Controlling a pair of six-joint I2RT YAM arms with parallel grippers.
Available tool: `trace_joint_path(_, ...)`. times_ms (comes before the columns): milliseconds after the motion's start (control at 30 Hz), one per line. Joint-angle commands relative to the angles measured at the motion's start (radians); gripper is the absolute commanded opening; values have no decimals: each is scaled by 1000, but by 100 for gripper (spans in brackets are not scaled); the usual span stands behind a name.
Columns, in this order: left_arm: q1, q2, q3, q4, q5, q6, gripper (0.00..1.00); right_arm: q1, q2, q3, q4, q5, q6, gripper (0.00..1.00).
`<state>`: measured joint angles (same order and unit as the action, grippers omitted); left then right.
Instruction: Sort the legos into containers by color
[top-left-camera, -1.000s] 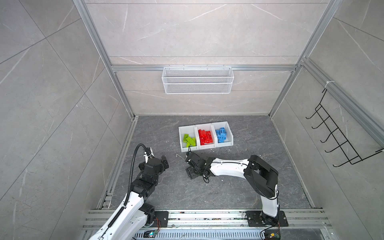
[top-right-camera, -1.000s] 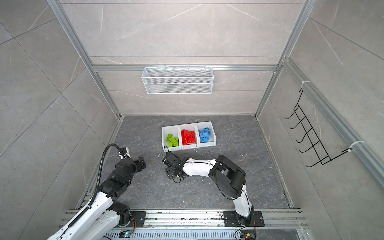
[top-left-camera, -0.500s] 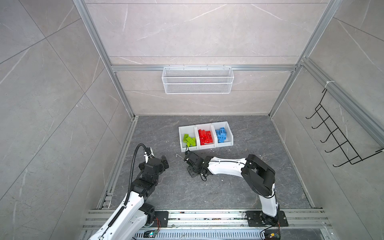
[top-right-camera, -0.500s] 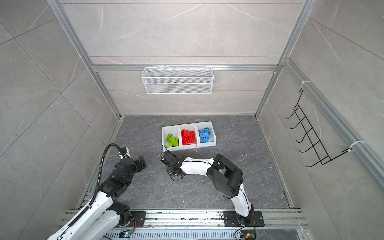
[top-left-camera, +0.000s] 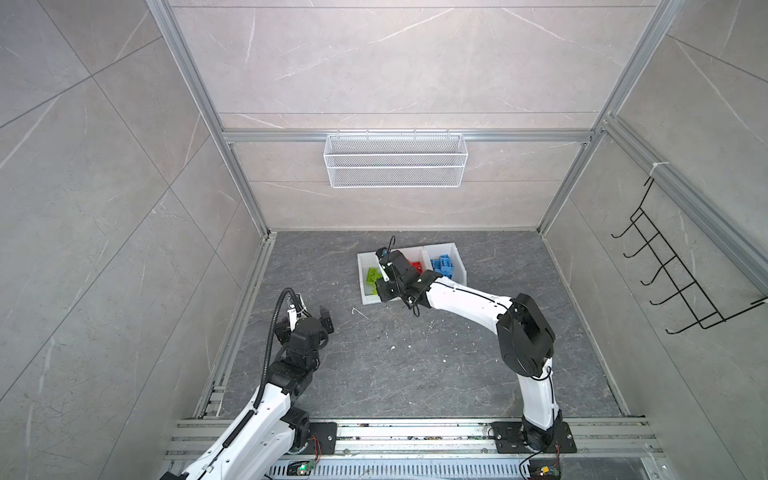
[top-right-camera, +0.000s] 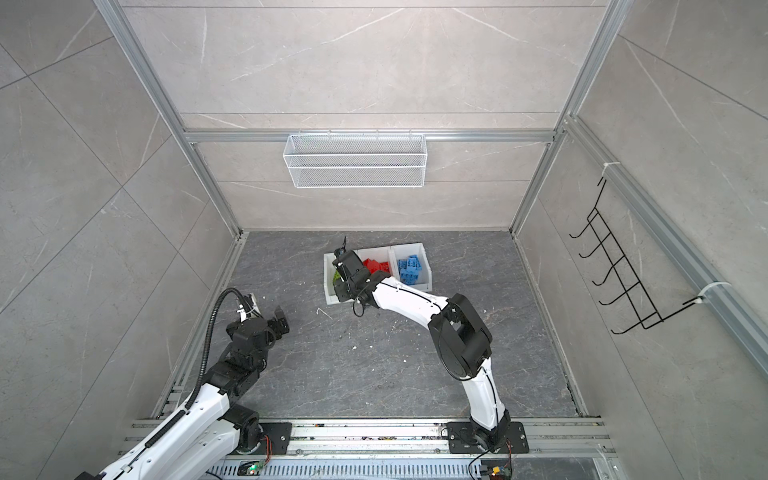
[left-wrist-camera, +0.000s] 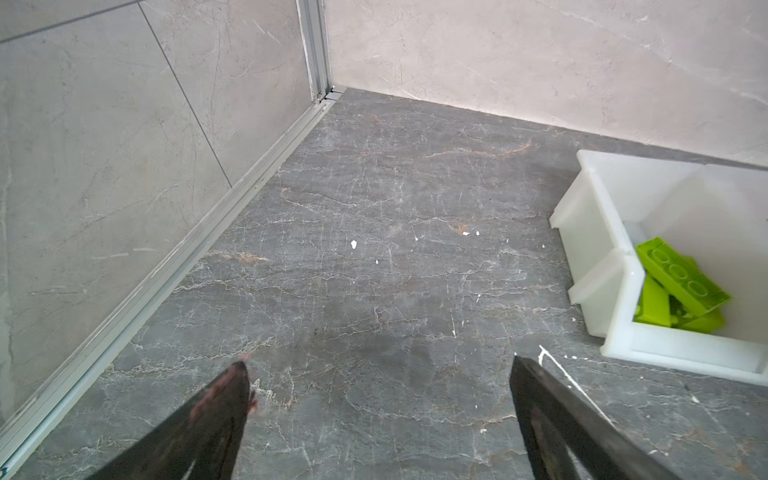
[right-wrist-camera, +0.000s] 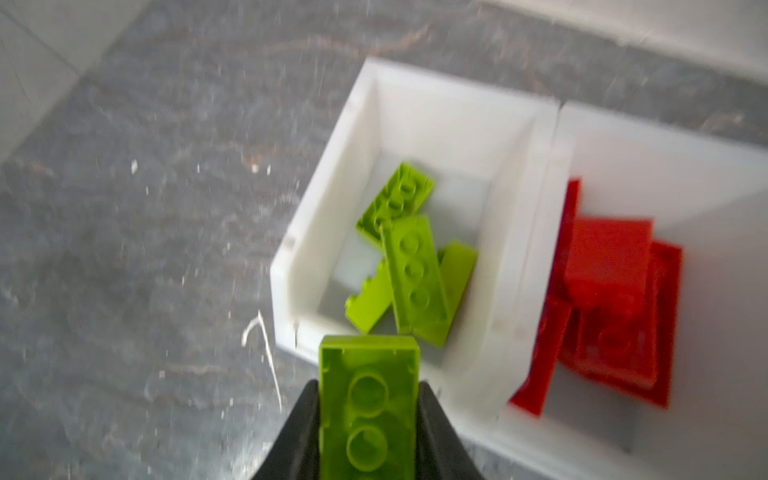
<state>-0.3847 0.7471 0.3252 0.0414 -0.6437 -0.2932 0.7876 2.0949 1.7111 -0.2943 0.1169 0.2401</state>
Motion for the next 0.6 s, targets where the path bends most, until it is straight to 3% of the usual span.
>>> trace_joint_path(0, 12, 38, -2, 150, -59, 72, 99, -20, 117, 112, -25, -32, -40, 27)
trace_joint_path(133, 39, 87, 20, 164, -71, 88, 99, -30, 223, 259, -63, -61, -48, 38)
trace_joint_path(200, 62, 106, 30, 169, -68, 92, 99, -31, 236, 283, -64, -45, -46, 62)
trace_joint_path(300, 119, 130, 41, 176, -27, 89, 99, -35, 167, 213, 6, -14, -53, 89)
trace_joint_path(333, 141, 138, 44, 181, -5, 90, 100, -40, 110, 133, 76, -15, -54, 100)
trace_joint_path(500, 236, 209, -3, 347, 43, 162, 99, -123, -339, -424, 390, 48, -60, 100)
trace_joint_path(567, 301, 278, -39, 475, 144, 171, 99, -203, -562, -696, 461, 147, -61, 100)
